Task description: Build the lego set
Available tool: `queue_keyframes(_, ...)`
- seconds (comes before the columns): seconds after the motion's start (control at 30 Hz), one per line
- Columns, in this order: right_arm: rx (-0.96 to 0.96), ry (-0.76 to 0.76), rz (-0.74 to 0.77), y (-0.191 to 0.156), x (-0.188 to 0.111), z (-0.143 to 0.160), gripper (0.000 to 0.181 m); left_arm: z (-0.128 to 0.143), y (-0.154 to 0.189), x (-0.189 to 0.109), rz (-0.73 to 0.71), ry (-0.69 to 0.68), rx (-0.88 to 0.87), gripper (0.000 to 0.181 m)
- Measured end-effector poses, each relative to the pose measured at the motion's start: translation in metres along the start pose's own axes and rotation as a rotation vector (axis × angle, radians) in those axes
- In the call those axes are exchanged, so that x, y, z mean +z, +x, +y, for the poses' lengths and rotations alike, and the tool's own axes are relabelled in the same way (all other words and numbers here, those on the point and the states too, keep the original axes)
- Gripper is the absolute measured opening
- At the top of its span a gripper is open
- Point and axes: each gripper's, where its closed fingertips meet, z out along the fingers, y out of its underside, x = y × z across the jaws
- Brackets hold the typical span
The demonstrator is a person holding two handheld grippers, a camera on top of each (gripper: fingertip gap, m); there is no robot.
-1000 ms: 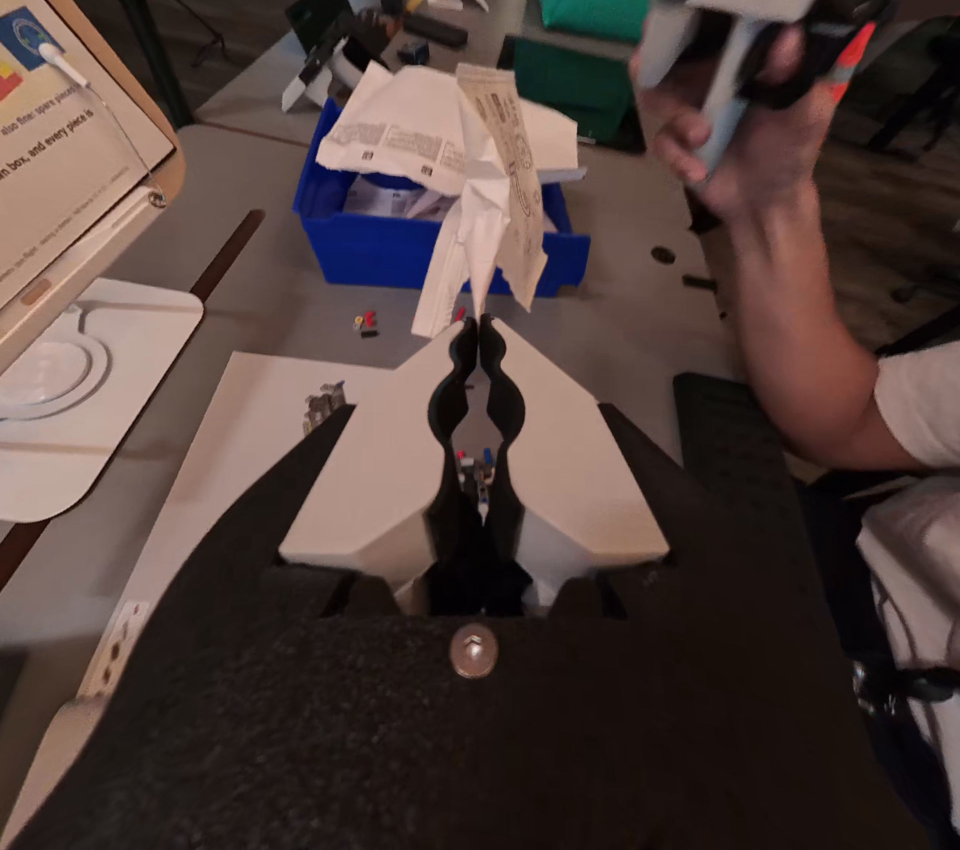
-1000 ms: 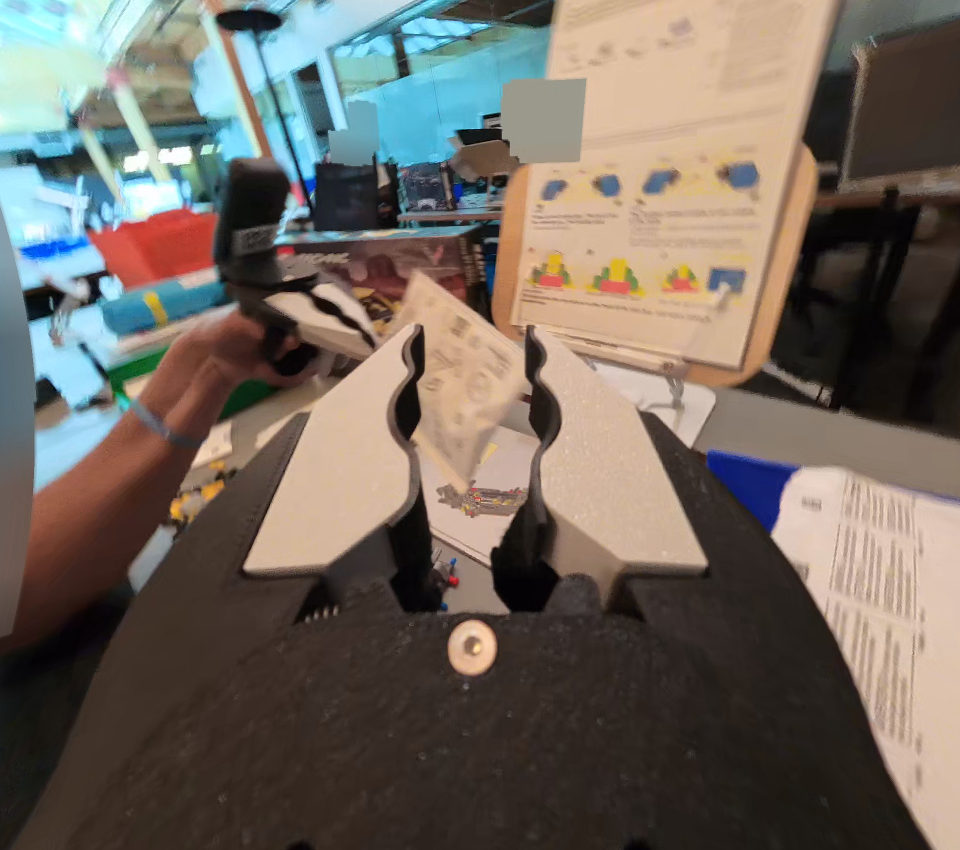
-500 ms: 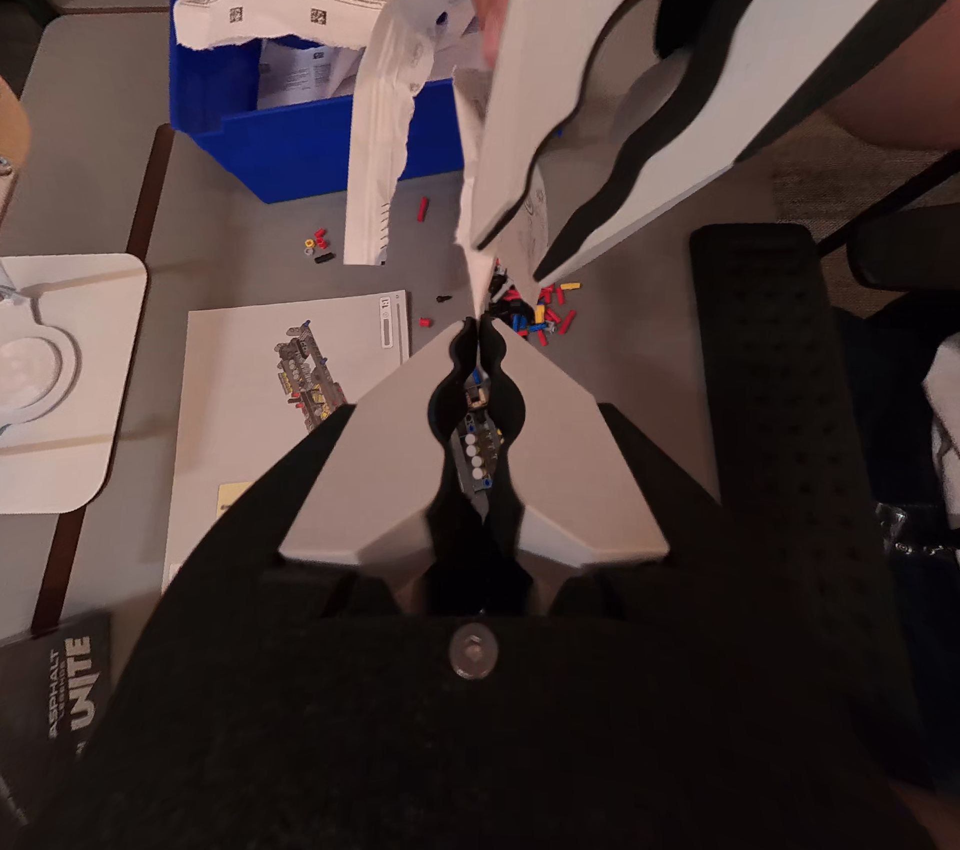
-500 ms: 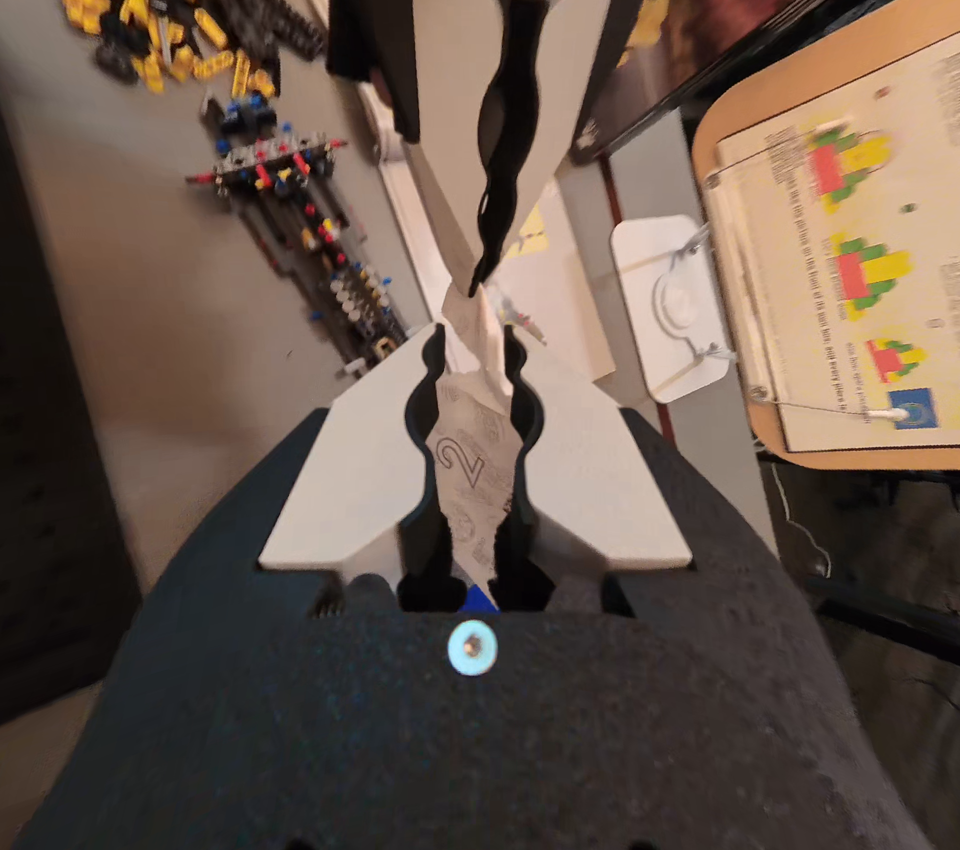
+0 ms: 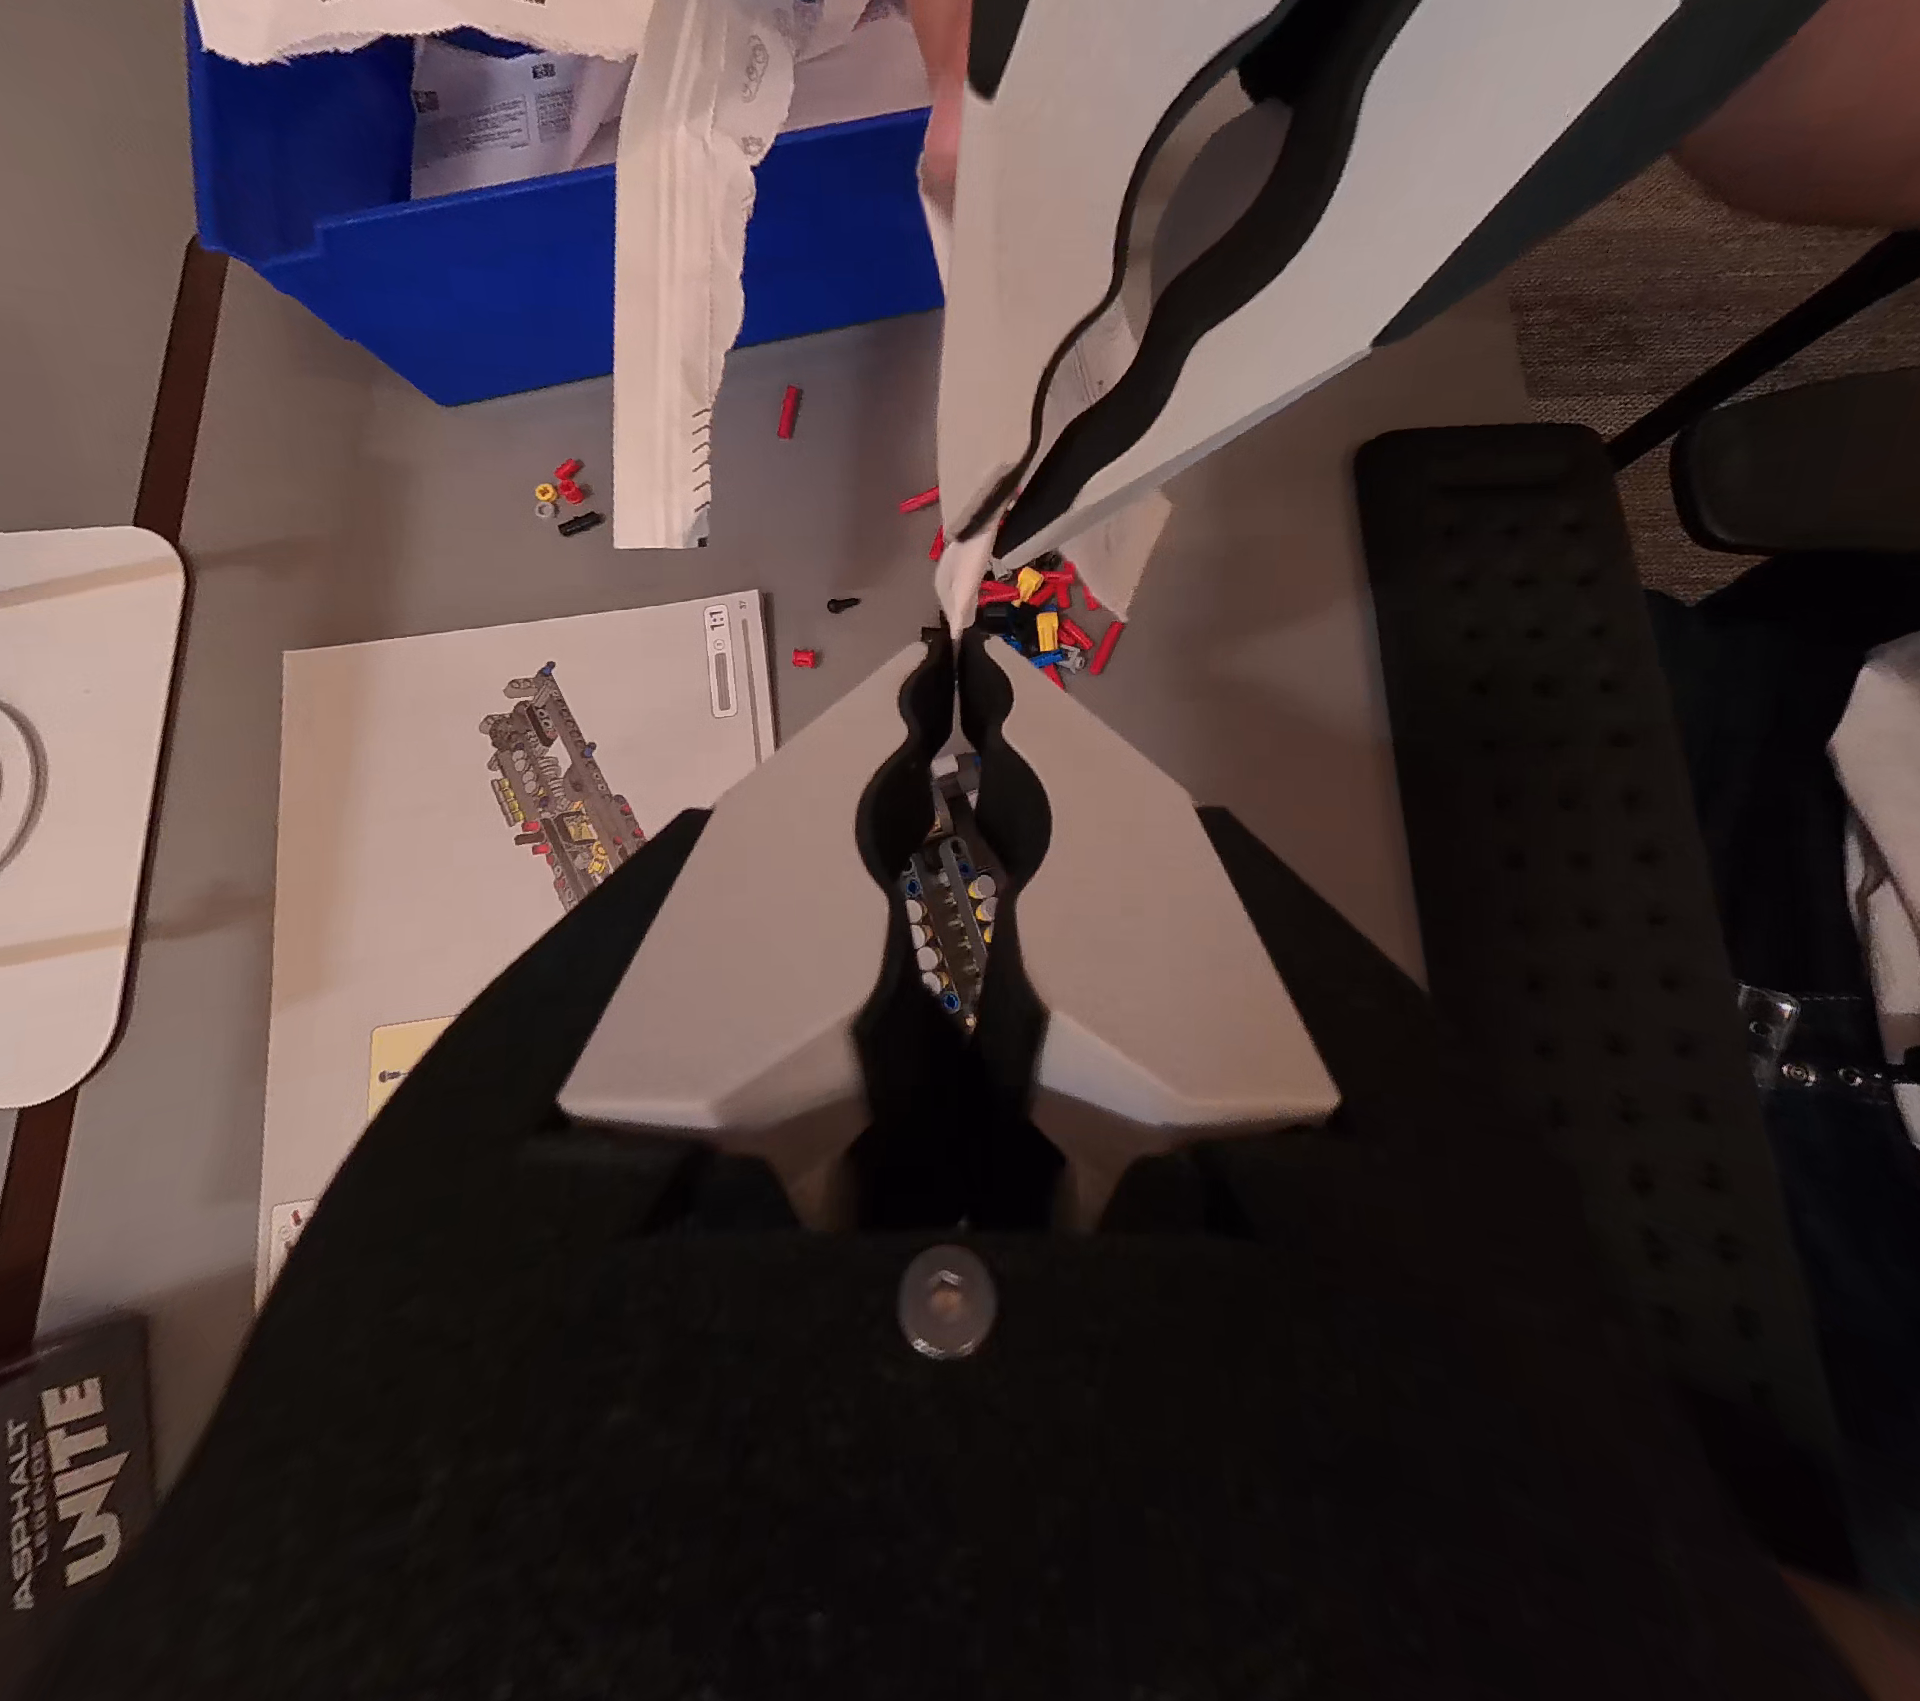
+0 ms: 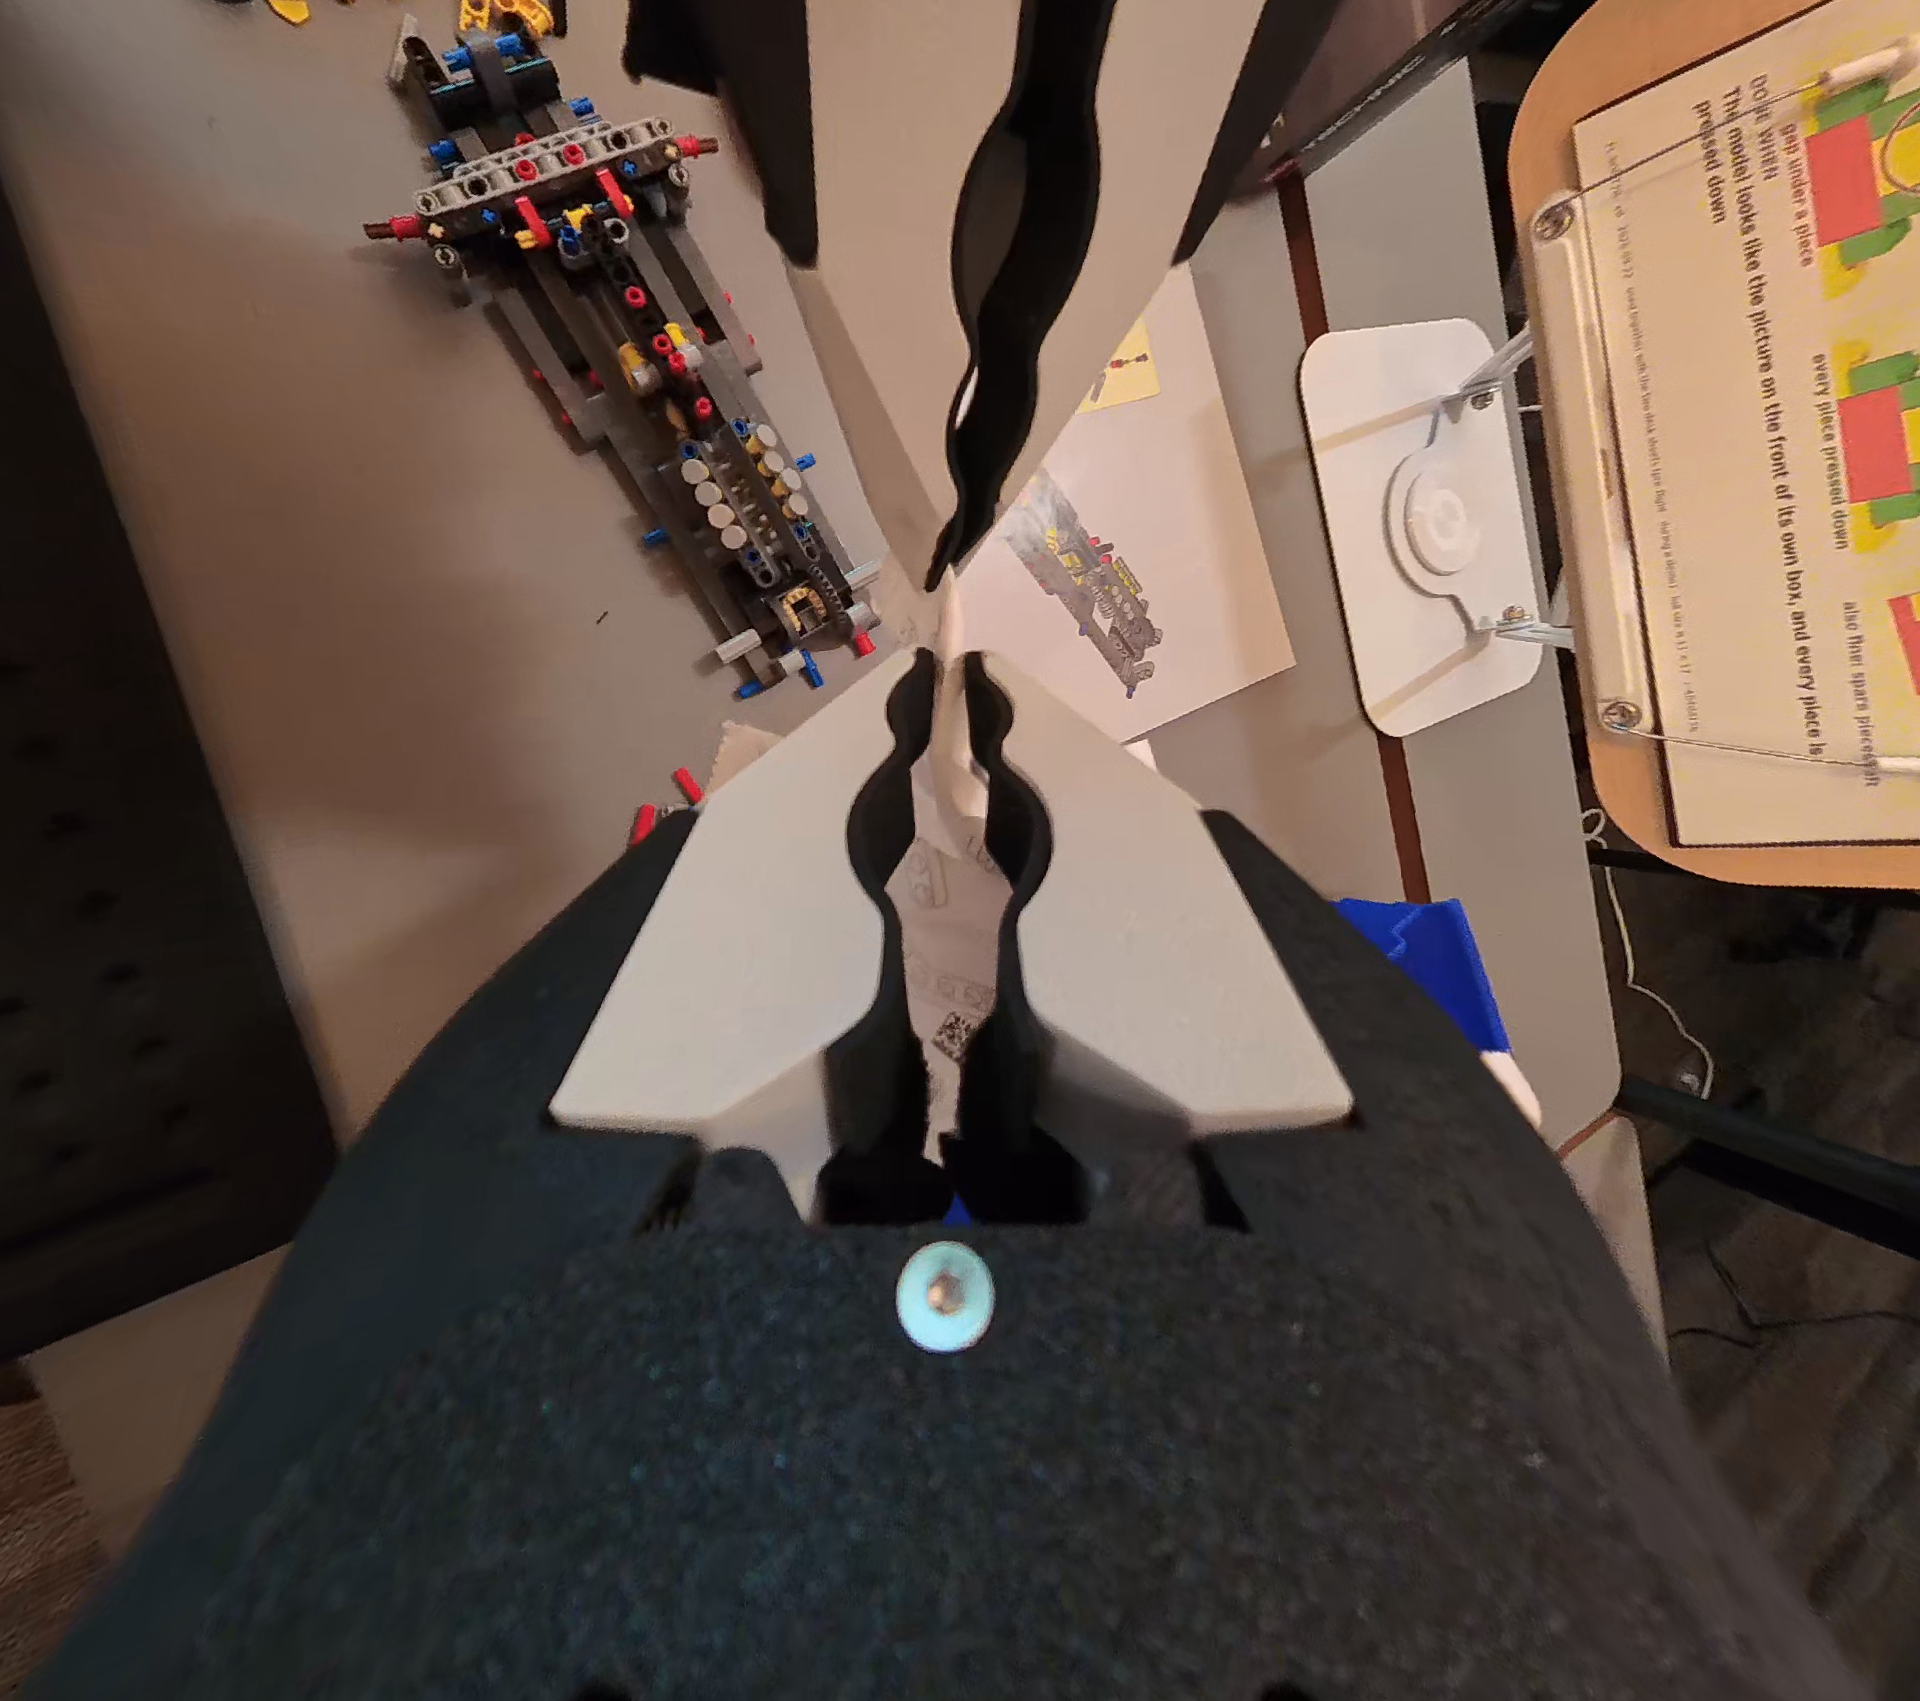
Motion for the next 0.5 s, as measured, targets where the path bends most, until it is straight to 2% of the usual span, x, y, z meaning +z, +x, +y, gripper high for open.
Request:
queue_keyframes(0.37, 0.034, 0.015, -0.058, -0.0054, 0.005, 0.0014, 0.006, 0.0069, -0.0046, 0.0081, 0.004, -0.029, -0.019, 0.0)
queue_keyframes(0.5, 0.02, -0.015, -0.017, 0.0007, 0.0104, 0.0075, 0.003, 0.0052, -0.0025, 0.0081, 0.019, -0.017, -0.015, 0.0)
